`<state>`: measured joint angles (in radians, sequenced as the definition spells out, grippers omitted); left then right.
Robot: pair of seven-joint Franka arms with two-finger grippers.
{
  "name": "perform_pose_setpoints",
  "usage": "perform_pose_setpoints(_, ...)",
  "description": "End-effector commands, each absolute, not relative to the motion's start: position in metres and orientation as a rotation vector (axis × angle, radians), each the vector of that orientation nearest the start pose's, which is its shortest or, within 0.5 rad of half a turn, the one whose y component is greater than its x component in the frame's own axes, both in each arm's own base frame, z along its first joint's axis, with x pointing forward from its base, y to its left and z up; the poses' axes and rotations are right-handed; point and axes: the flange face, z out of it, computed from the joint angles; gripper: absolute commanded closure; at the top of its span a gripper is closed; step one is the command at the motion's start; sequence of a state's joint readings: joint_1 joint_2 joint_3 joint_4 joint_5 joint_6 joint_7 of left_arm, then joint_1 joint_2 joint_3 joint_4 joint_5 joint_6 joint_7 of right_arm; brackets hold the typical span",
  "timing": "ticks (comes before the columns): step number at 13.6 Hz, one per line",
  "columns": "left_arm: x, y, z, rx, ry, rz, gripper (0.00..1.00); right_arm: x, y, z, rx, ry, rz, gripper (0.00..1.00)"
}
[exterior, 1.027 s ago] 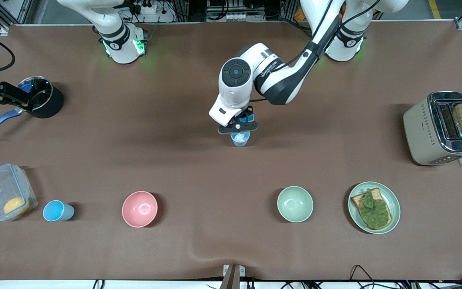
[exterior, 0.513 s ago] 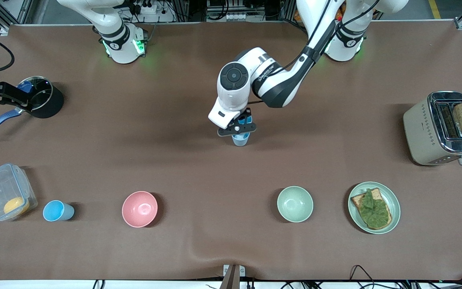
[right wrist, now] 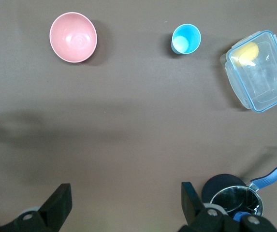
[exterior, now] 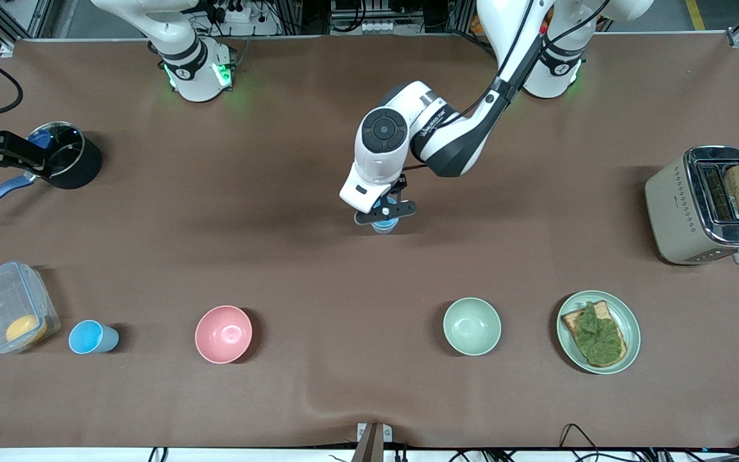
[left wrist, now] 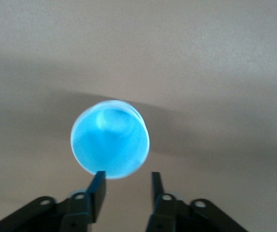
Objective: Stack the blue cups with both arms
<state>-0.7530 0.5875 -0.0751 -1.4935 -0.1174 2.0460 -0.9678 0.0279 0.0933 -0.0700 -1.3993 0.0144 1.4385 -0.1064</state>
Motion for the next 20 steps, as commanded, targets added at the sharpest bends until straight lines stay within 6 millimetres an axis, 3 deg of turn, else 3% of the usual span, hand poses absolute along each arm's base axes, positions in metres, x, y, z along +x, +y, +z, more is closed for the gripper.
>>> perform_pose_setpoints(1,0.482,-0.520,0.328,-3.207,-0.311,0.204,0.33,0.568,-0.022,0.645,-3.124,-0.102,0.084,0.00)
perform_pose_setpoints(4,0.481,-0.517,0.346,-3.211,-0.280,0.157,0.00,0.568,-0.022,0.645,-3.124,-0.102,0.084,0.00)
perform_pose_setpoints(5,0.482,-0.513,0.358,-3.213,-0.278,0.139,0.00,0.568,-0.022,0.645,-3.124,-0.102,0.084,0.00)
perform_pose_setpoints(6,0.489,-0.496,0.369,-3.209,-0.302,0.126,0.00,0.568,-0.023,0.645,-3.126,-0.099,0.085,0.00)
perform_pose_setpoints(8,0.507,-0.449,0.393,-3.212,-0.262,0.103,0.00,0.568,-0.023,0.645,-3.126,-0.099,0.085,0.00)
perform_pose_setpoints(12,0.533,-0.330,0.457,-3.224,-0.202,0.082,0.00,0.568,-0.023,0.645,-3.125,-0.104,0.085,0.00)
perform_pose_setpoints(17,0.536,-0.181,0.537,-3.242,-0.082,0.029,0.00,0.569,-0.024,0.644,-3.125,-0.104,0.089,0.00)
perform_pose_setpoints(20,0.526,-0.113,0.567,-3.230,-0.075,0.074,0.00,0.569,-0.022,0.643,-3.126,-0.113,0.092,0.00)
